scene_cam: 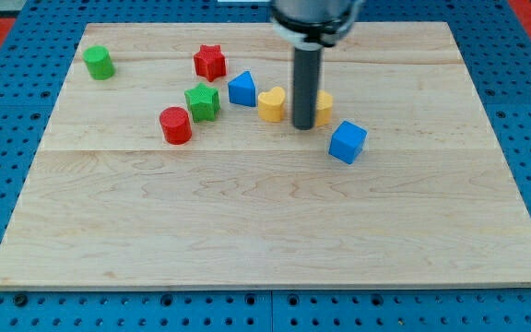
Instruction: Place yellow heart right diagonally towards yellow pentagon
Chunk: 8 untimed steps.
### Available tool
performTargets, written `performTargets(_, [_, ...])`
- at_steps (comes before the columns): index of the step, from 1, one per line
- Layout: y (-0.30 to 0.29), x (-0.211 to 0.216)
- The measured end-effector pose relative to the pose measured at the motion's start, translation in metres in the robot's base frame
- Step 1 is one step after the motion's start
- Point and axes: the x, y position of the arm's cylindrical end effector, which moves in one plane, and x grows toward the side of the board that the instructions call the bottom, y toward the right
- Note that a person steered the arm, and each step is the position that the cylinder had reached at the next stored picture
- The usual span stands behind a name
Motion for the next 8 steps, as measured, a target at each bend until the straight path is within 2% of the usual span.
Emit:
performTargets(1, [-0.018, -0.034])
performTargets(2, [-0.048, 0.01])
performTargets(3, [-0.132, 0.008])
performTargets(5, [-0.037, -0.02])
performTargets(7, [-0.027, -0.123])
performTargets(8, [-0.055, -0.119])
